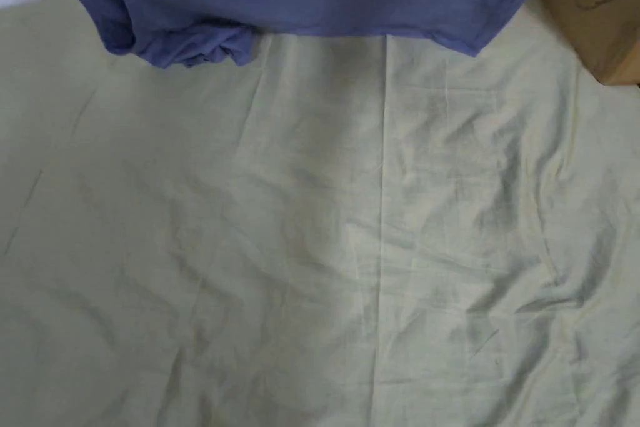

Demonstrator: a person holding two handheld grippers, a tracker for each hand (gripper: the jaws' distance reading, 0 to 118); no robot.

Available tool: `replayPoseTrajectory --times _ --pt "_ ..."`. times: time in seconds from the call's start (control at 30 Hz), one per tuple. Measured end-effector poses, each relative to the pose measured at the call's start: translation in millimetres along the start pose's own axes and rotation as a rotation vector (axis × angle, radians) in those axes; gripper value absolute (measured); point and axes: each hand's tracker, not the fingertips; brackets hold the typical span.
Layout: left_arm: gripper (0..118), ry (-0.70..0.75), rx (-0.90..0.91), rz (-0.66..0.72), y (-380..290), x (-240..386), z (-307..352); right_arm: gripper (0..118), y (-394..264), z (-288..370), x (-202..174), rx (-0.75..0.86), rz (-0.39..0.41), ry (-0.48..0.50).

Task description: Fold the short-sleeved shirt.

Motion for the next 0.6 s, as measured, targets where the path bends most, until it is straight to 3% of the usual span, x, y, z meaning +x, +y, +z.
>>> replayPoseTrajectory --times 0.13,0.4,0.6 --pt "0 -0.029 -0.125 -0.044 -65 -10 22 5 -65 -4 33 -0.109 -0.024 -0.008" --pt "0 -0.072 -0.296 0.018 -183 -58 123 5 -201 39 113 -0.265 -0.066 0.057" --pt "0 -0.089 -0.361 0.15 -252 -103 213 5 -294 91 165 -0.316 0.095 0.079"
